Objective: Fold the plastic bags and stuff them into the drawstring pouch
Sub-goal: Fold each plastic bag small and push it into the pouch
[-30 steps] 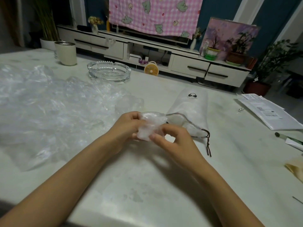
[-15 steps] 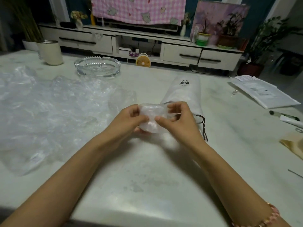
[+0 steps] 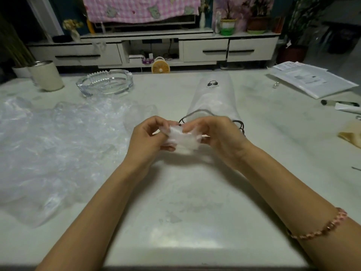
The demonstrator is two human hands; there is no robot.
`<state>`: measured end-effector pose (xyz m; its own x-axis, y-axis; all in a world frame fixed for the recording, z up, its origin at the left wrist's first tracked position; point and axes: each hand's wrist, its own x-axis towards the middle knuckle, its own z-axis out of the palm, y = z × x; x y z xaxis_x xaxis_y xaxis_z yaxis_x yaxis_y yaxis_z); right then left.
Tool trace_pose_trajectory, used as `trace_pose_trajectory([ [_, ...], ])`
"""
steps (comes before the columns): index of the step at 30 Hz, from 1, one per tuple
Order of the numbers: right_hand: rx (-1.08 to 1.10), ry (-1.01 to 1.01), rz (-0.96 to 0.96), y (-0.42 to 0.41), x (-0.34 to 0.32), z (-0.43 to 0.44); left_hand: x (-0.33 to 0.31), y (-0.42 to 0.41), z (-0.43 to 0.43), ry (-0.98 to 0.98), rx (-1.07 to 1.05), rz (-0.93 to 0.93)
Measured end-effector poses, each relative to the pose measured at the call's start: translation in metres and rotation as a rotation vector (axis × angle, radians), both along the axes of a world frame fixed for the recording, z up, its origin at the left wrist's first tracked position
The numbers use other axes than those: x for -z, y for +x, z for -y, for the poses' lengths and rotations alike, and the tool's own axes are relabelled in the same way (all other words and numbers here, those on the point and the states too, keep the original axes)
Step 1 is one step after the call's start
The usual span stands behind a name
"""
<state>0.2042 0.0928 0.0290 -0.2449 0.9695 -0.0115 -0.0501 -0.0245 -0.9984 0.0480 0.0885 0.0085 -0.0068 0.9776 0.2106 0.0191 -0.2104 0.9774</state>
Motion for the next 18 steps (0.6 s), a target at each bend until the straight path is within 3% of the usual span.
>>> trace_pose_trajectory([
  [3,0.010,-0.046,-0.078,0.007,-0.002,-0.003,-0.001,-0.002,0.000,0.045,0.024,-0.071],
  [9,-0.227,-0.144,0.179,0.005,0.010,0.000,0.000,0.000,0.005,0.095,0.084,-0.156],
  [14,-0.078,-0.023,0.221,0.007,0.008,0.000,-0.001,-0.005,0.000,-0.055,0.175,-0.026],
  [18,-0.048,-0.009,0.205,0.004,0.009,0.000,0.004,-0.007,-0.001,0.011,0.099,-0.115],
])
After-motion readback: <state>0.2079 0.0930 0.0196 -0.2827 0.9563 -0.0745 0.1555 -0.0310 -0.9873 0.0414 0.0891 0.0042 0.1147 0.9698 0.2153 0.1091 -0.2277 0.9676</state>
